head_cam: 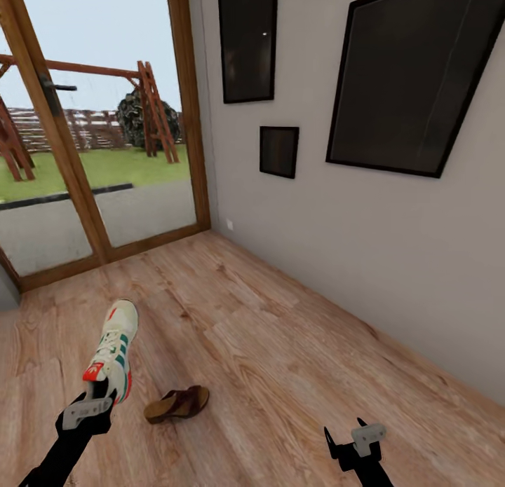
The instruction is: Pick up the two gym shoes and the two sandals from the corridor floor and place them onto the hallstand (shoe rack) in the corridor, making sure they are on the rack and not on the floor. Arrange them so the two gym shoes are next to each other and the two sandals are next to each other.
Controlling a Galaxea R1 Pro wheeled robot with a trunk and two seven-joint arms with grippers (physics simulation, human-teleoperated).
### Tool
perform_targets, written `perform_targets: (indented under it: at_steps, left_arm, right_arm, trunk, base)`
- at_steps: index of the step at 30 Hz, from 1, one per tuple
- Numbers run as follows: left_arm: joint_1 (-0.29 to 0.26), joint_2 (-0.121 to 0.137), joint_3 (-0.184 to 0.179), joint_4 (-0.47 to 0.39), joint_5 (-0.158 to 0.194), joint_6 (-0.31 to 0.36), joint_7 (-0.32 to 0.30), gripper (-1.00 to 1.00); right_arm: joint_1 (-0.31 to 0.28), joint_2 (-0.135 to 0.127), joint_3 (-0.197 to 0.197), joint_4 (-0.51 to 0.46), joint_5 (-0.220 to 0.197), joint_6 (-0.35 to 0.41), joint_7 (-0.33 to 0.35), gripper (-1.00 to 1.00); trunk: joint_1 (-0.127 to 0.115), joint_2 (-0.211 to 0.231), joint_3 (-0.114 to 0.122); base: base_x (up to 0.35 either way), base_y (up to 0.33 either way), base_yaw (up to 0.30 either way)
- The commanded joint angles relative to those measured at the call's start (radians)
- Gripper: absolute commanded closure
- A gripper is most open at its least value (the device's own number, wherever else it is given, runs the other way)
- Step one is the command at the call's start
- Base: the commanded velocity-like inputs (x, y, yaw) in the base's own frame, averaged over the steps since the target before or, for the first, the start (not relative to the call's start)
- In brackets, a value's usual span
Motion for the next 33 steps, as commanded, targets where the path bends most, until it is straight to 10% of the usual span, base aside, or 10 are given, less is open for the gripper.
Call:
perform_targets:
  at_steps: [1, 6, 33]
  left_arm:
    - [-0.001, -0.011, 0.002, 0.006, 0.001, -0.002, -0.005, 1.00]
    - [-0.001, -0.045, -0.022, 0.021, -0.033, -0.003, -0.001, 1.00]
    - [0.000, -0.047, -0.025, 0.021, -0.039, -0.004, 0.001, 1.00]
  right_arm:
    - [0.000, 0.001, -0.008, 0.000, 0.003, -0.003, 0.010, -1.00]
    - [0.000, 0.001, -0.009, 0.000, 0.003, -0.003, 0.010, -1.00]
    - [0.000, 0.001, -0.008, -0.001, 0.002, -0.003, 0.010, -1.00]
  trunk:
    - [0.000, 0.000, -0.001]
    - [0.000, 0.000, -0.001]
    - [0.000, 0.000, -0.001]
  base:
    - [0.000, 0.000, 0.278]
    - [0.000, 0.000, 0.278]
    - [0.107, 0.066, 0.278]
